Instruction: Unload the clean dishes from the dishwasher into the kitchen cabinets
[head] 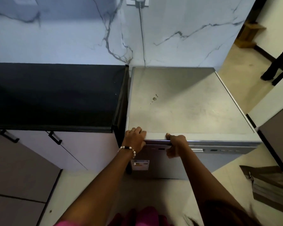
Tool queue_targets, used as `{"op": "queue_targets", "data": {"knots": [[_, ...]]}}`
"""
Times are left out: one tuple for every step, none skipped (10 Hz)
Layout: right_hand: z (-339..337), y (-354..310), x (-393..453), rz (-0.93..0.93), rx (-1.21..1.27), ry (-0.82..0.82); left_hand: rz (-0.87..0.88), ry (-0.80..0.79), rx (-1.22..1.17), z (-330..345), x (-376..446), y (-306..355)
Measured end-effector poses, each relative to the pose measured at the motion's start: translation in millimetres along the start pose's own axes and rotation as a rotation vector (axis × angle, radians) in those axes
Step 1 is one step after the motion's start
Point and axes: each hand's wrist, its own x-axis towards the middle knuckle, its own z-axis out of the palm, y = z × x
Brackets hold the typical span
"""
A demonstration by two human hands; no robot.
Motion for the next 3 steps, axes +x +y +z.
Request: {"op": "queue_targets", "data": {"knots": [[-6,-22,-25,-0.182,-0.241,-0.004,-0.006,0.005,-0.224,-34,0,-7],[-7,-62,-51,-0.515,-0.303,0.060,-0.042,0.090,-0.395,-81,4,-18],[-8,-114,-78,-0.834,-0.332,0.221,-0.091,0.275,-0.514,-145,15,-30]]}}
